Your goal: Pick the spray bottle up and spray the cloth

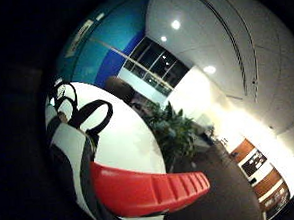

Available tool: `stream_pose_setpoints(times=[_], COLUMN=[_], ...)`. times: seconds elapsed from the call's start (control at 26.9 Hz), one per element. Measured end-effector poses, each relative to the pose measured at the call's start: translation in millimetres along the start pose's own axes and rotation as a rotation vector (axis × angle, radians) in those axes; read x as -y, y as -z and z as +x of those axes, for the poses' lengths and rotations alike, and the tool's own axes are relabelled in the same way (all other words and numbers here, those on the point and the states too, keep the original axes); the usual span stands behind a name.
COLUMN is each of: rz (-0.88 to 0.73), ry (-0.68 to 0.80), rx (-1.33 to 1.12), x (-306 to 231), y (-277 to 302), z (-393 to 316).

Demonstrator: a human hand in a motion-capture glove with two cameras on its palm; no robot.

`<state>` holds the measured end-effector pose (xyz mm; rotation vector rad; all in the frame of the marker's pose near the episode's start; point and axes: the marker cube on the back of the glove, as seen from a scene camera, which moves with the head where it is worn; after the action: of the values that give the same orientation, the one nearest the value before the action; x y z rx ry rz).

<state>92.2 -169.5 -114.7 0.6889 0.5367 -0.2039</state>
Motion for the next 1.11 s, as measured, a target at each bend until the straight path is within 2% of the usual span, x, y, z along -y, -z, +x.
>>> stream_pose_setpoints(times=[0.15, 0.37, 0.48, 0.85, 1.11], rz=[-0.013, -0.044, -0.097, -0.133, -0.124], ry=[0.070, 0.332, 0.406, 0.512, 0.522], rx=[-0.053, -0.190, -0.213, -0.198, -0.180], x=[0, -12, -26, -56, -59], y=[-7, -22, -28, -44, -51], z=[-9, -56, -72, -109, -117])
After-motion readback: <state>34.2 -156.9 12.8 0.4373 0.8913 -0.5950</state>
